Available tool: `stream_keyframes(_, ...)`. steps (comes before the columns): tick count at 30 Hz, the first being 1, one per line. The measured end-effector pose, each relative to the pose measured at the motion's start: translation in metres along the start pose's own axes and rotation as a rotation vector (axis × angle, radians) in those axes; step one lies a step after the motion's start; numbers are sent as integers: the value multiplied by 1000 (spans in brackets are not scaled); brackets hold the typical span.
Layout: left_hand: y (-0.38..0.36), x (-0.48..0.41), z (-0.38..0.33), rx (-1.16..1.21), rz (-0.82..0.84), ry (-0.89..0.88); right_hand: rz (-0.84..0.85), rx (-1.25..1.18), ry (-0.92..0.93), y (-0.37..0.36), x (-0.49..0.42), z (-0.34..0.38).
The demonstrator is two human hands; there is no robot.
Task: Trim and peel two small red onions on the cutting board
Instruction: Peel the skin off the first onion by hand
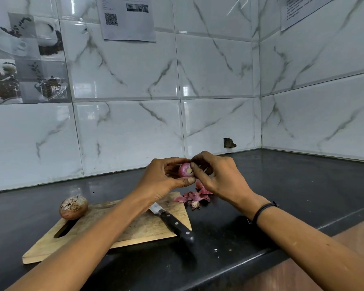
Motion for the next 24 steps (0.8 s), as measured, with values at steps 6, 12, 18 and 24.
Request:
stream_keyframes(6,-1,1,-2,-10,35,5,-17,-31,-25,3,1,-5)
stream_keyframes(12,-1,2,-2,-54,30,-8,25,-33,7,1,1,-2)
stream_keyframes(18,-3,4,-5,-179,65,-56,117,23,22,-1,3,-2)
stream_keyframes(24,1,1,-2,-116,67,-40,96,-9,-28,-2,3,-5)
Point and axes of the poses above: each hand's wrist, its own x-axis away from the middle knuckle, its own y-axis out of the back of the hand, z = x × y, the point moved 3 cm from there along -x, towards the middle knuckle, and after that the axes turned 11 degrees about -x, right-handed, at the moved point
